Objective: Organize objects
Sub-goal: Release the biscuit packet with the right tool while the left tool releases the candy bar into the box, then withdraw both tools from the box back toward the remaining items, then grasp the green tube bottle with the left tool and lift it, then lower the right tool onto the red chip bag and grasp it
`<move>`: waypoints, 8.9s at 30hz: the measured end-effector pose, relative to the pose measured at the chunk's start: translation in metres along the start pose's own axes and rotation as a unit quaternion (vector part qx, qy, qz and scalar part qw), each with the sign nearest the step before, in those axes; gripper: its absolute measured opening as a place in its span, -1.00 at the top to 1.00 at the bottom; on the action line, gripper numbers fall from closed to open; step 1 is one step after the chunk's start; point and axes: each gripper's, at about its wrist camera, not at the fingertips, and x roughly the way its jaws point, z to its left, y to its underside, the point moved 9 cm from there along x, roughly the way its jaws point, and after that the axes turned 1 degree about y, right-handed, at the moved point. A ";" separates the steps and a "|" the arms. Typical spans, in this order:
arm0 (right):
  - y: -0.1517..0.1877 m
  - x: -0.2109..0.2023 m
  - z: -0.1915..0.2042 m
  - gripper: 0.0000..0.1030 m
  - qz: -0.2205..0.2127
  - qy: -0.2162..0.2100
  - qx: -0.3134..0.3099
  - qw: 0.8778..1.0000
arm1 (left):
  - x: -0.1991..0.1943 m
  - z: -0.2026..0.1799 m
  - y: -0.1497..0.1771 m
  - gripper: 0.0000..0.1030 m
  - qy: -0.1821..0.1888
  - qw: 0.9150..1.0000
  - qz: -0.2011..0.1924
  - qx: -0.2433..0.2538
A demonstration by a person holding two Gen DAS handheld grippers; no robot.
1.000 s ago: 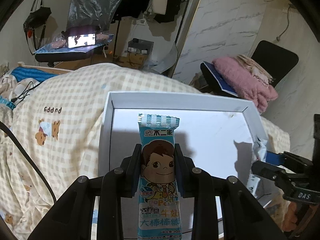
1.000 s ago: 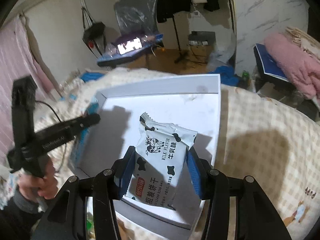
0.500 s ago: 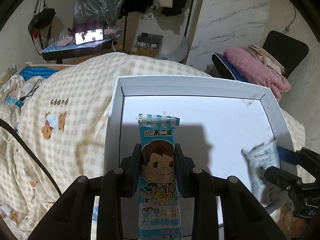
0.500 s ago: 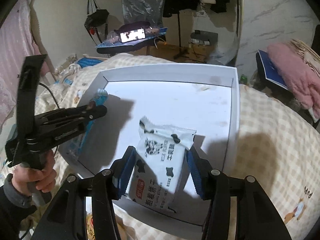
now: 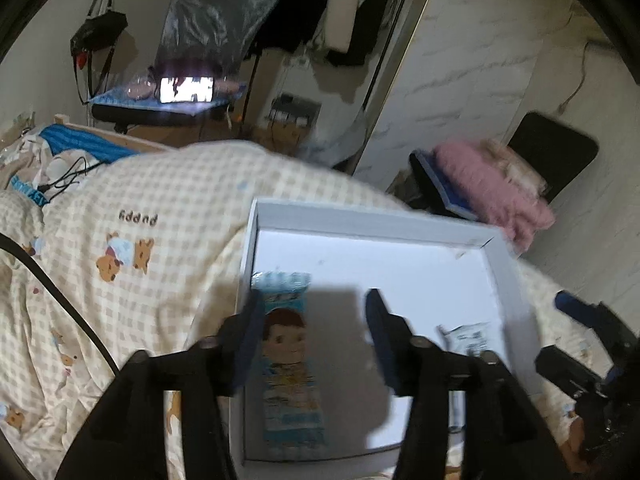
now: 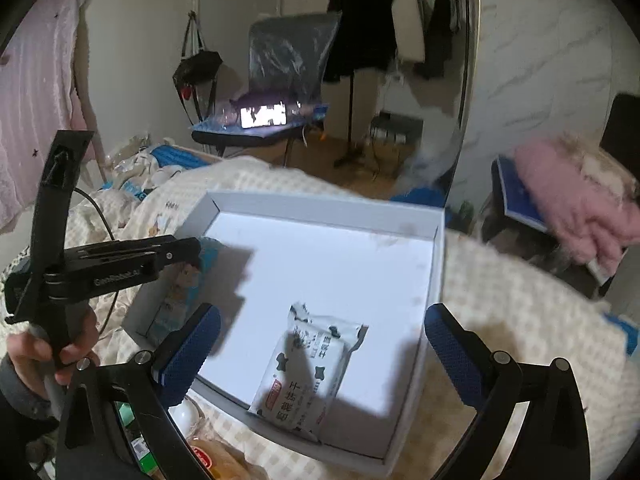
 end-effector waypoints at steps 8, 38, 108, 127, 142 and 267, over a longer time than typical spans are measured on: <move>-0.017 -0.049 0.010 -0.99 -0.026 -0.057 0.022 0.998 | -0.062 -0.016 -0.022 -0.49 -0.004 0.999 -0.036 0.036; 0.021 -0.184 0.099 -0.99 -0.006 -0.115 -0.027 0.993 | -0.226 -0.053 0.090 -0.66 0.028 0.991 0.010 0.127; 0.169 -0.140 0.095 -0.99 -0.009 -0.040 0.092 0.995 | -0.212 -0.024 0.129 -0.21 0.091 0.994 0.052 -0.011; 0.177 -0.127 0.097 -0.99 0.020 -0.058 0.104 0.993 | -0.144 0.015 0.130 -0.16 0.054 0.979 0.194 -0.042; 0.177 -0.127 0.098 -0.99 0.023 -0.062 0.106 0.992 | -0.096 0.008 0.166 -0.18 0.026 0.961 0.271 0.046; 0.206 -0.051 0.075 0.14 0.297 -0.127 0.198 0.925 | -0.122 -0.021 0.169 0.15 0.124 0.980 0.143 -0.059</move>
